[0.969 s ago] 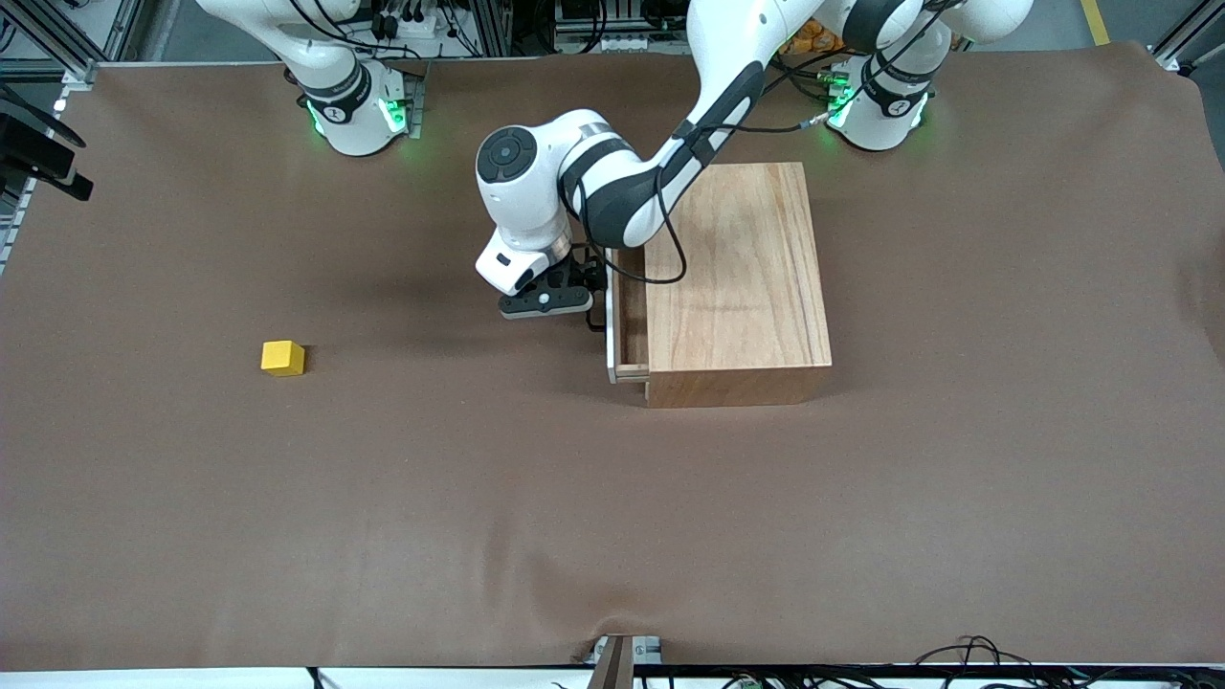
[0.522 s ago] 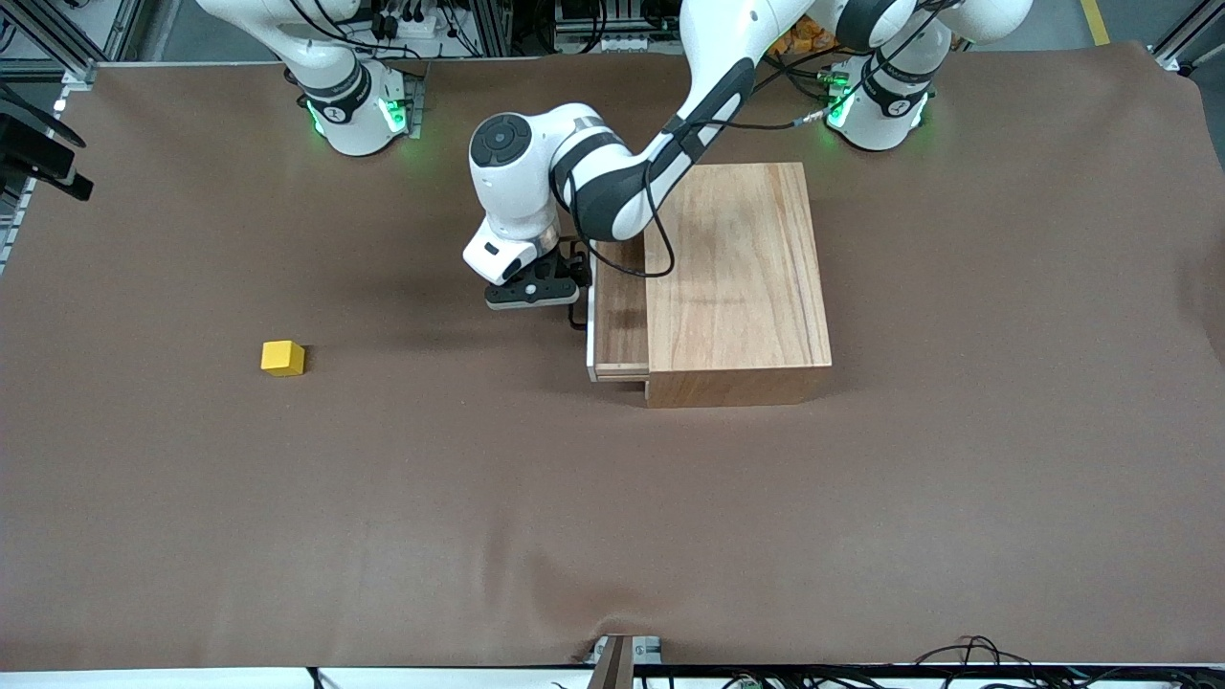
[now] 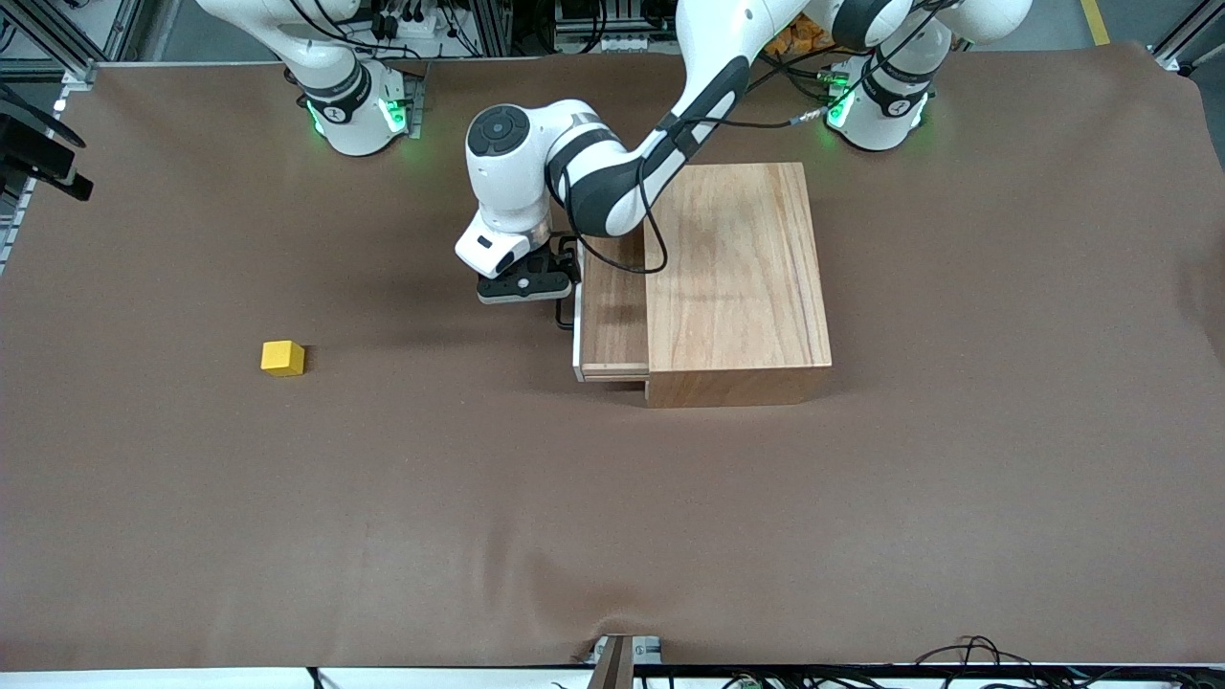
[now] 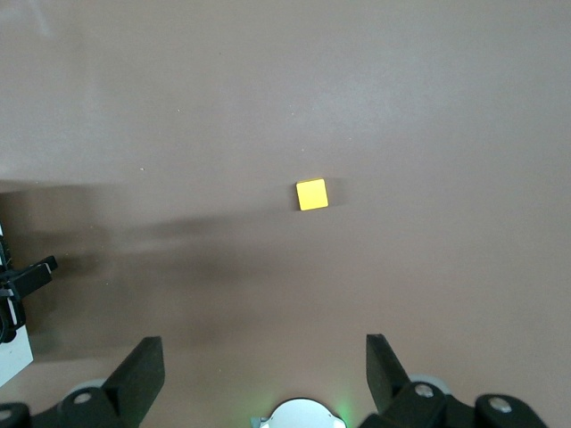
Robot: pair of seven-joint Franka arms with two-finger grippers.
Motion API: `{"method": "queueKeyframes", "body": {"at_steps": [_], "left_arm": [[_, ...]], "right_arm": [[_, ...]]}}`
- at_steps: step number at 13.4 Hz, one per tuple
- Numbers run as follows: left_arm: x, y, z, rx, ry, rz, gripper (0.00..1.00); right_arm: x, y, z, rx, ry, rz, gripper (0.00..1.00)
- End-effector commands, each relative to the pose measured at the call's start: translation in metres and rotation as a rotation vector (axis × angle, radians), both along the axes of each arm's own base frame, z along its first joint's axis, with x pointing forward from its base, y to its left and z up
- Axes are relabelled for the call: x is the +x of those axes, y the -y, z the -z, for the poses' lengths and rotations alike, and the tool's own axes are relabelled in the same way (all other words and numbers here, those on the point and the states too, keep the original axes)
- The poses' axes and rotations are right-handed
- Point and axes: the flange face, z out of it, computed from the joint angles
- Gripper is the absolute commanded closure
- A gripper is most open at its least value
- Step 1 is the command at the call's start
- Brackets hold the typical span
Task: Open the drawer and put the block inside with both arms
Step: 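Pull the drawer open by its handle with the left gripper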
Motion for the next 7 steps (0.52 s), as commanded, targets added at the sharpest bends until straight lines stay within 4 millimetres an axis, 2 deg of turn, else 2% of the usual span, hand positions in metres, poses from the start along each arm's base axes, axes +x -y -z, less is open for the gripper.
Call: {"method": "queueKeyframes", "body": {"at_steps": [1, 7], "left_arm": [[-0.0049, 0.0124, -0.0032, -0.055, 0.011, -0.023, 0.0], [-0.0038, 0.0172, -0.0091, -0.11, 0.023, -0.068, 0.0]], "right_arm": [[-0.0013, 0.0017, -0.0016, -0.014, -0.003, -0.002, 0.0], [-0.001, 0.0025, -0.0007, -0.014, -0.006, -0.001, 0.0]]}}
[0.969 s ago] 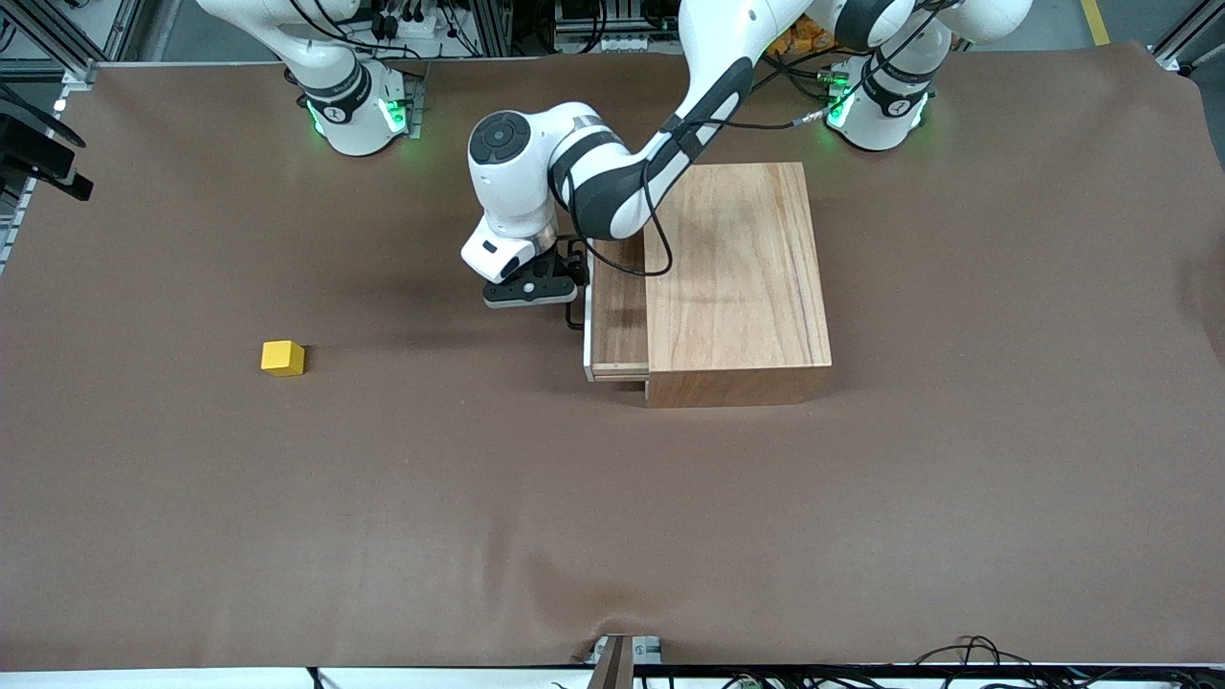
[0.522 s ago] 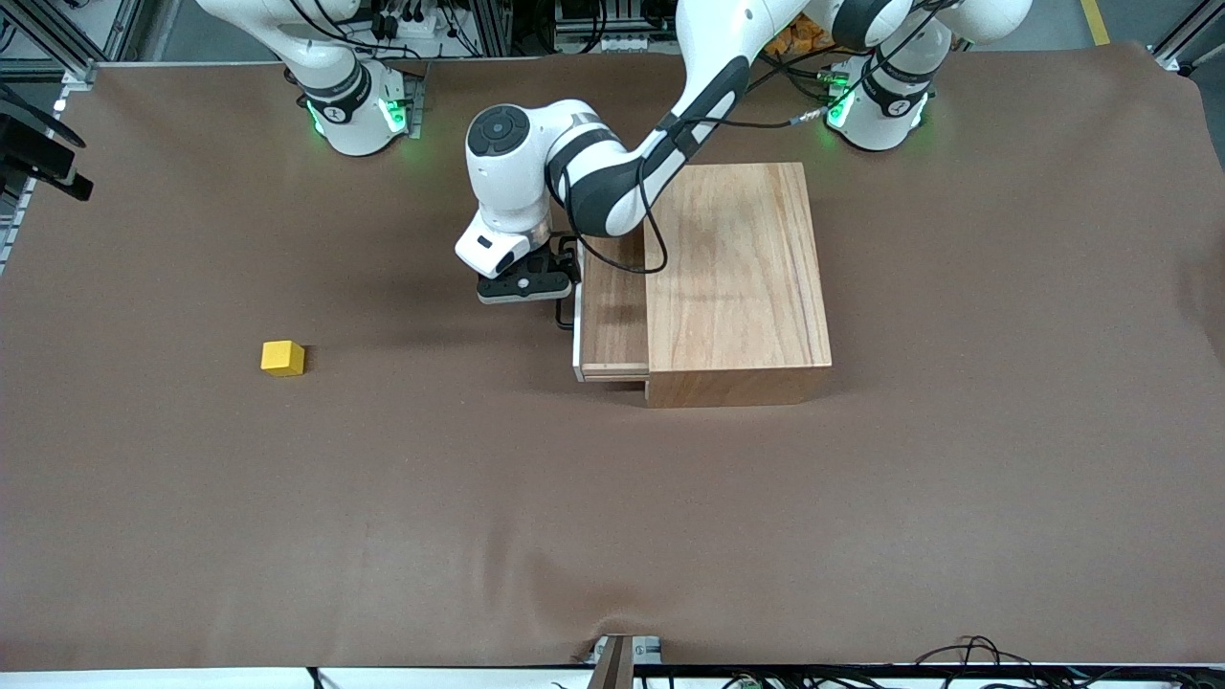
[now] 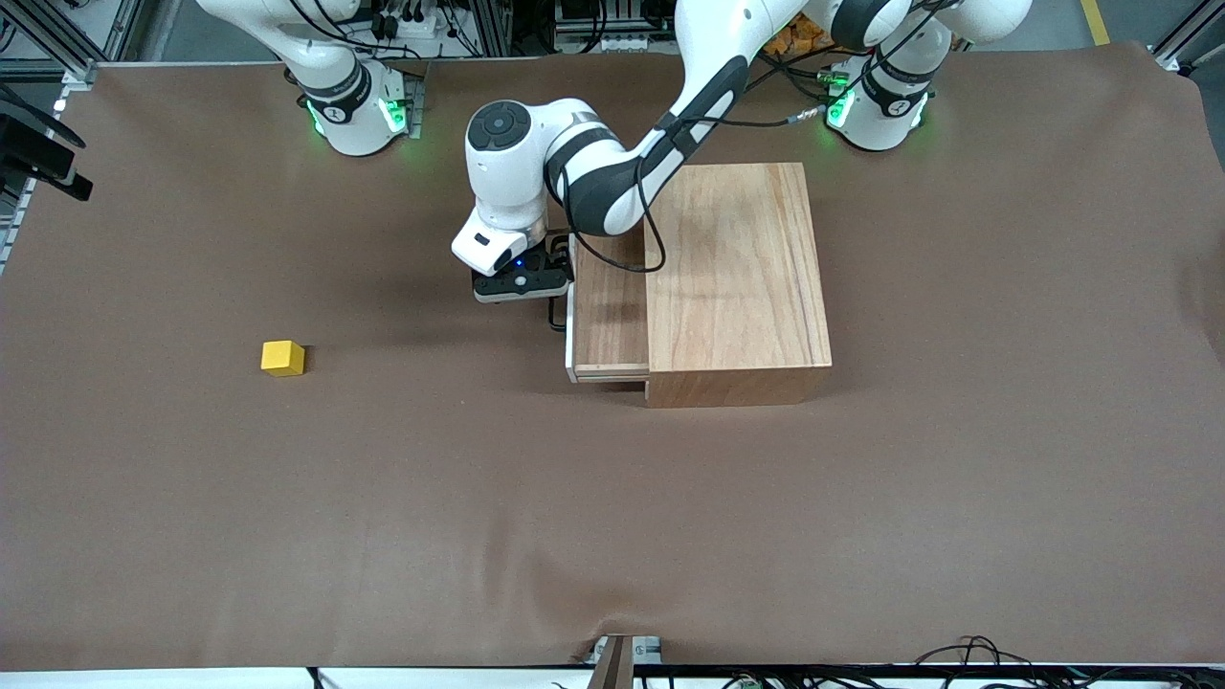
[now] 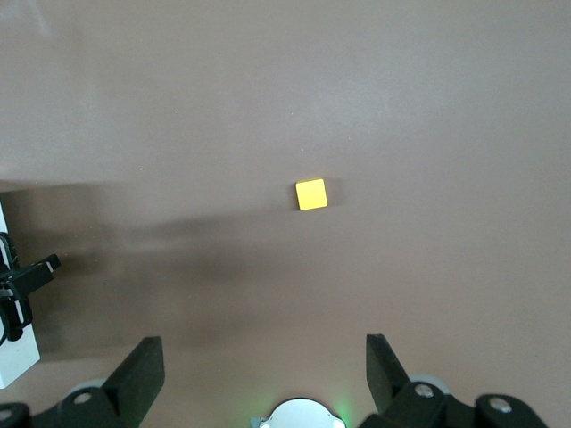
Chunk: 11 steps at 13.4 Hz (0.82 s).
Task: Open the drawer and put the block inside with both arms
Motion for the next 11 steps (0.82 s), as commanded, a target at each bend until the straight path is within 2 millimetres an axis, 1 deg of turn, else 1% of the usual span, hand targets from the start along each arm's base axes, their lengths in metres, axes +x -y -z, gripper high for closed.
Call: {"method": "queueKeyframes", "body": {"at_steps": [1, 2, 3, 5, 6, 7, 8, 9, 10, 11], "left_arm": [[-0.003, 0.012, -0.006, -0.072, 0.002, -0.032, 0.0], [-0.003, 0.013, -0.008, -0.09, 0.003, -0.047, 0.0], [-0.002, 0.014, -0.01, -0.105, 0.007, -0.061, 0.0], [-0.002, 0.011, -0.032, -0.111, 0.01, -0.078, 0.0], [0.004, 0.003, -0.052, -0.103, 0.016, -0.091, 0.0], [0.013, -0.009, -0.086, -0.109, 0.034, -0.106, 0.0], [0.027, -0.025, -0.116, -0.118, 0.061, -0.126, 0.0], [0.037, -0.042, -0.151, -0.135, 0.084, -0.144, 0.0], [0.061, -0.074, -0.186, -0.14, 0.097, -0.191, 0.0], [0.071, -0.099, -0.213, -0.127, 0.095, -0.211, 0.0]], "right_arm": [[0.0, 0.003, 0.0, -0.012, -0.004, -0.004, 0.0], [0.004, 0.003, 0.006, -0.013, -0.017, -0.007, 0.0], [0.005, 0.004, 0.008, -0.014, -0.021, -0.005, 0.0], [0.006, 0.005, 0.008, -0.013, -0.021, -0.004, 0.0], [0.015, 0.006, 0.023, -0.013, -0.045, -0.004, 0.0], [0.033, 0.008, 0.051, -0.015, -0.099, -0.002, 0.0], [0.046, 0.012, 0.078, -0.016, -0.152, 0.003, 0.0], [0.048, 0.015, 0.084, -0.024, -0.164, 0.005, 0.0], [0.051, 0.016, 0.097, -0.03, -0.192, 0.008, 0.0], [0.052, 0.017, 0.12, -0.03, -0.229, 0.019, 0.0]]}}
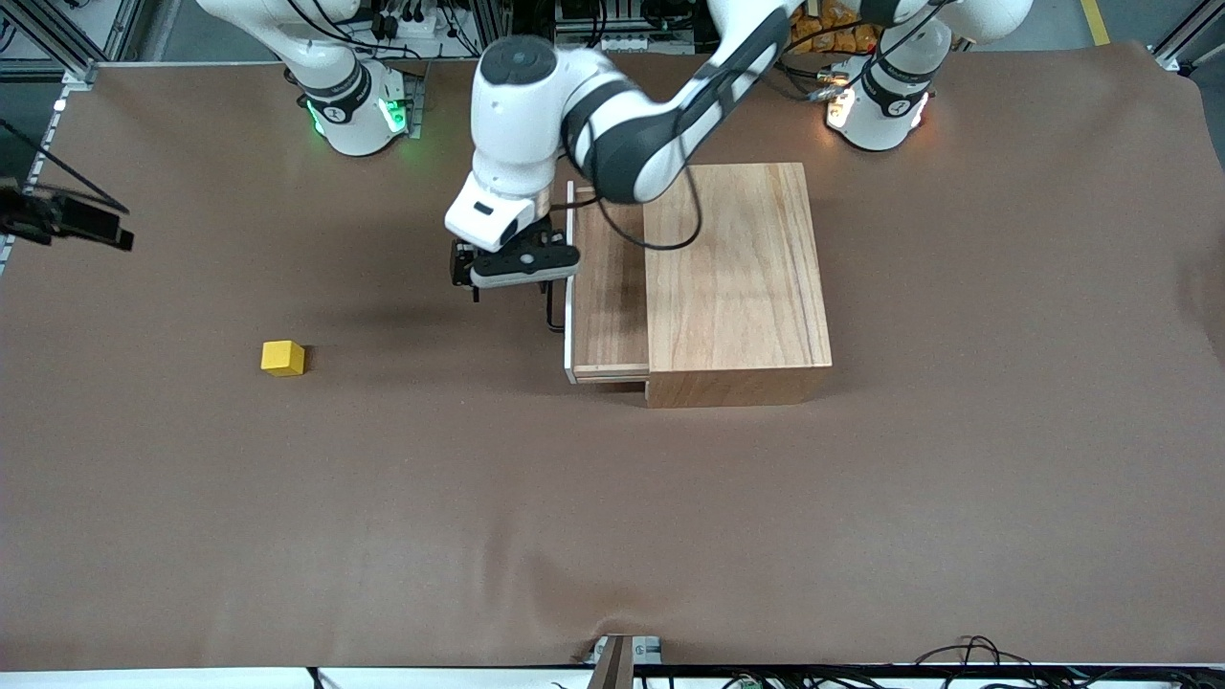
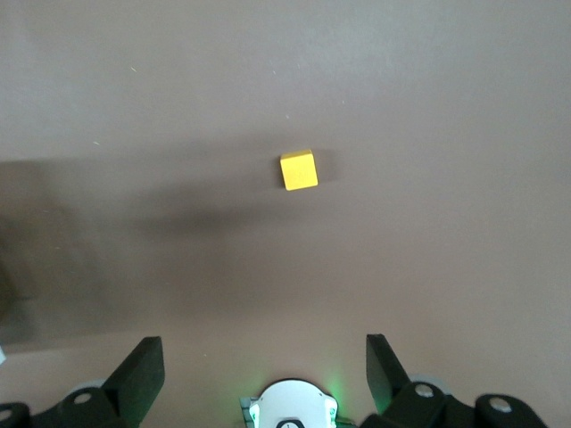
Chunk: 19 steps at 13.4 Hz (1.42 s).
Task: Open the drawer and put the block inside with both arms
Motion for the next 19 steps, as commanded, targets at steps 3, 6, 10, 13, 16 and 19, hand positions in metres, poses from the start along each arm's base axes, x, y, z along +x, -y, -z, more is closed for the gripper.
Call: {"method": "queueKeyframes", "body": {"at_steps": [3, 6, 10, 13, 16, 19], "left_arm": [[0.058, -0.139, -0.107, 0.099, -0.033, -0.027, 0.0], [0.082, -0.227, -0.142, 0.186, -0.099, -0.002, 0.0], [0.105, -0.343, -0.171, 0.25, -0.171, 0.059, 0.0], [0.106, -0.431, -0.185, 0.267, -0.189, 0.131, 0.0], [0.093, -0.514, -0.191, 0.276, -0.207, 0.198, 0.0], [0.084, -0.55, -0.178, 0.277, -0.245, 0.203, 0.0]], "right_arm": [[-0.001, 0.023, 0.096, 0.002, -0.085, 0.023, 0.0], [-0.009, 0.016, 0.165, 0.004, -0.107, 0.012, 0.0], [-0.007, 0.014, 0.254, 0.02, -0.011, -0.115, 0.0], [-0.007, 0.022, 0.31, 0.028, -0.027, -0.135, 0.0], [-0.026, 0.021, 0.355, 0.014, 0.033, -0.137, 0.0], [-0.034, 0.016, 0.379, 0.008, 0.058, -0.147, 0.0]]}}
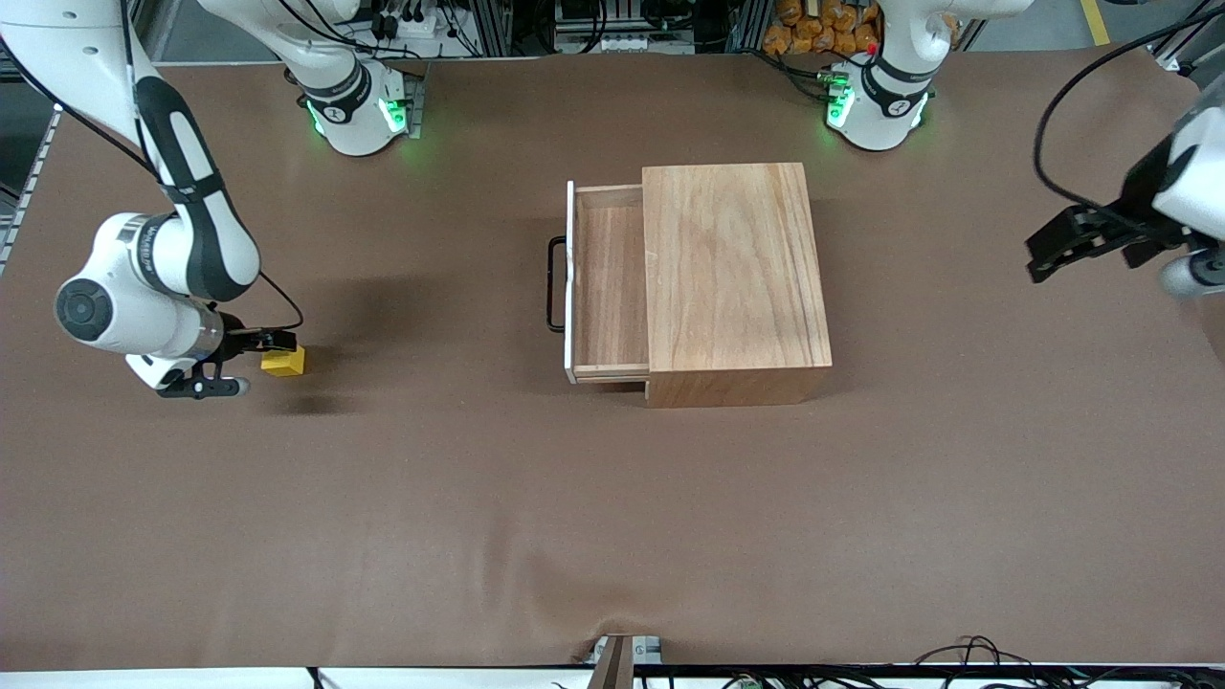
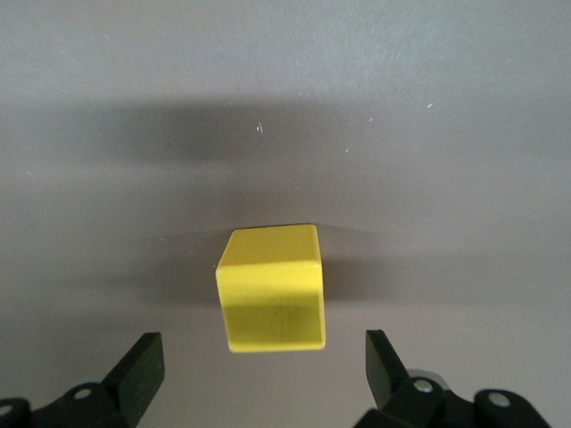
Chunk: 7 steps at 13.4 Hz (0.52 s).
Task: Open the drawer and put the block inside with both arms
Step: 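Grasp the yellow cube with the right gripper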
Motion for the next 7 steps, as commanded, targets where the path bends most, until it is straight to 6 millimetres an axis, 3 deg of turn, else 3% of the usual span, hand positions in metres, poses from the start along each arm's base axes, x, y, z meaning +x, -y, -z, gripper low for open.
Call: {"method": "queueKeyframes", "body": {"at_steps": [1, 4, 5, 6, 7], "left_arm": [[-0.021, -0.009, 0.012, -0.011, -0.034, 0.015, 0.0], [-0.034, -0.027, 0.034, -0.009, -0.087, 0.026, 0.0], [-0.042, -0.028, 0.038, -0.01, -0.094, 0.026, 0.0], [-0.052, -0.028, 0.036, -0.012, -0.074, 0.031, 0.0], [-0.062, -0.028, 0.038, -0.016, -0.043, 0.039, 0.0]], "right_arm": [[-0.006, -0.005, 0.007, 0.0, 0.016, -0.042, 0.0], [-0.005, 0.0, 0.017, 0.001, 0.045, -0.069, 0.01], [-0.006, -0.002, 0.023, 0.001, 0.051, -0.071, 0.17], [-0.007, -0.004, 0.023, 0.002, 0.048, -0.076, 0.46], [-0.007, -0.004, 0.024, 0.003, 0.041, -0.074, 0.88]]}}
